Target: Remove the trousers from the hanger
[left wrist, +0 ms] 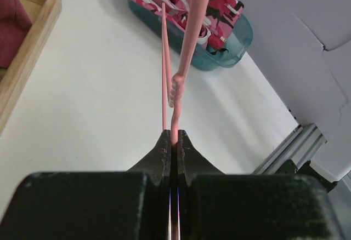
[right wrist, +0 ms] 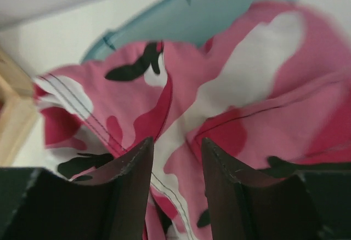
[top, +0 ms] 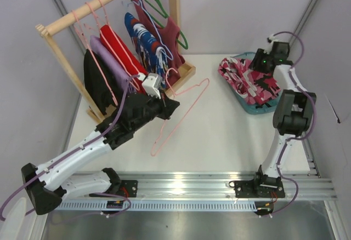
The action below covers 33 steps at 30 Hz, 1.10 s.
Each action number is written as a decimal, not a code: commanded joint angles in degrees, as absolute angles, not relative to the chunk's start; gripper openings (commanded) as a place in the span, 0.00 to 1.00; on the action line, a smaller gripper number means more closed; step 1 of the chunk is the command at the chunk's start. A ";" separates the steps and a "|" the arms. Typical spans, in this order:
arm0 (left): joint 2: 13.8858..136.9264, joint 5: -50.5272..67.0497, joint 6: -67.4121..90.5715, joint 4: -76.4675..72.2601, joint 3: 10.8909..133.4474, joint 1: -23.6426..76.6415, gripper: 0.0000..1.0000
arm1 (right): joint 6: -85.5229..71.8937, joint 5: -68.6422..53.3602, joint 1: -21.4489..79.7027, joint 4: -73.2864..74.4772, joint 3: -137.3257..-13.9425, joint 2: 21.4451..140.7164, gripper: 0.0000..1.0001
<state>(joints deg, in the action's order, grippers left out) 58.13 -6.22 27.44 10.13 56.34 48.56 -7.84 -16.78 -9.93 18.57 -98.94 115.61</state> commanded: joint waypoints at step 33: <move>60.12 -8.70 30.49 18.20 69.08 47.72 0.00 | -15.64 -4.92 7.27 22.42 -78.68 69.90 0.92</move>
